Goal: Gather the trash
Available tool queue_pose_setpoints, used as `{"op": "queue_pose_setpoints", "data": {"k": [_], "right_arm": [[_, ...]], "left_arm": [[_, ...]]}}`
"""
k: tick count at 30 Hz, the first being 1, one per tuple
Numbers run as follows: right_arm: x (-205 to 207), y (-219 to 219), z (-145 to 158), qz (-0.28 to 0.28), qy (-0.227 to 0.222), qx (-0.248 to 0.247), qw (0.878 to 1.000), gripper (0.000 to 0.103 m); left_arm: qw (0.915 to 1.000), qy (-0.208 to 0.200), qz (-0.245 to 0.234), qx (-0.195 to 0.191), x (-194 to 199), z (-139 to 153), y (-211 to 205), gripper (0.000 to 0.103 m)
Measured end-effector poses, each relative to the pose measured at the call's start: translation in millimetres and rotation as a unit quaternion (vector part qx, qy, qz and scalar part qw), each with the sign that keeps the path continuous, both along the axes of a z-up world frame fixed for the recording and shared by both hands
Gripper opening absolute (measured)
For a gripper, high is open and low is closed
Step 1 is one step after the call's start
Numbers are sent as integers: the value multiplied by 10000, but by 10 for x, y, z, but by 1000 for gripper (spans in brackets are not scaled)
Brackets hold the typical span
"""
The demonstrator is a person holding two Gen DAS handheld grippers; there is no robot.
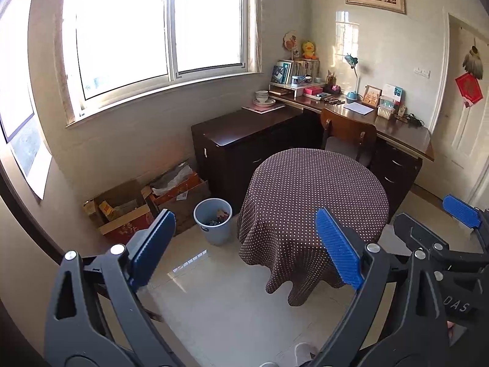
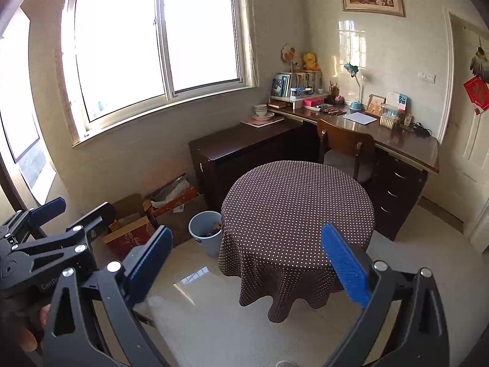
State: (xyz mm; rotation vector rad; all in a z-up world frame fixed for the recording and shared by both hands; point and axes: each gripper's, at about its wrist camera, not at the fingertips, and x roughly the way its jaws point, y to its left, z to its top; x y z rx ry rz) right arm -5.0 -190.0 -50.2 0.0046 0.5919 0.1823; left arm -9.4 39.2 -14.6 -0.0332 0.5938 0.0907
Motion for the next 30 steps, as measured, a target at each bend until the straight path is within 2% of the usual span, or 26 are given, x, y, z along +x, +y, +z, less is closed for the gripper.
{"op": "queue_pose_setpoints", "data": {"k": [30], "right_arm": [[9, 6, -33, -43, 95, 42, 9999, 97]], "left_arm": [[10000, 23, -39, 33, 10, -23, -62, 92]]}}
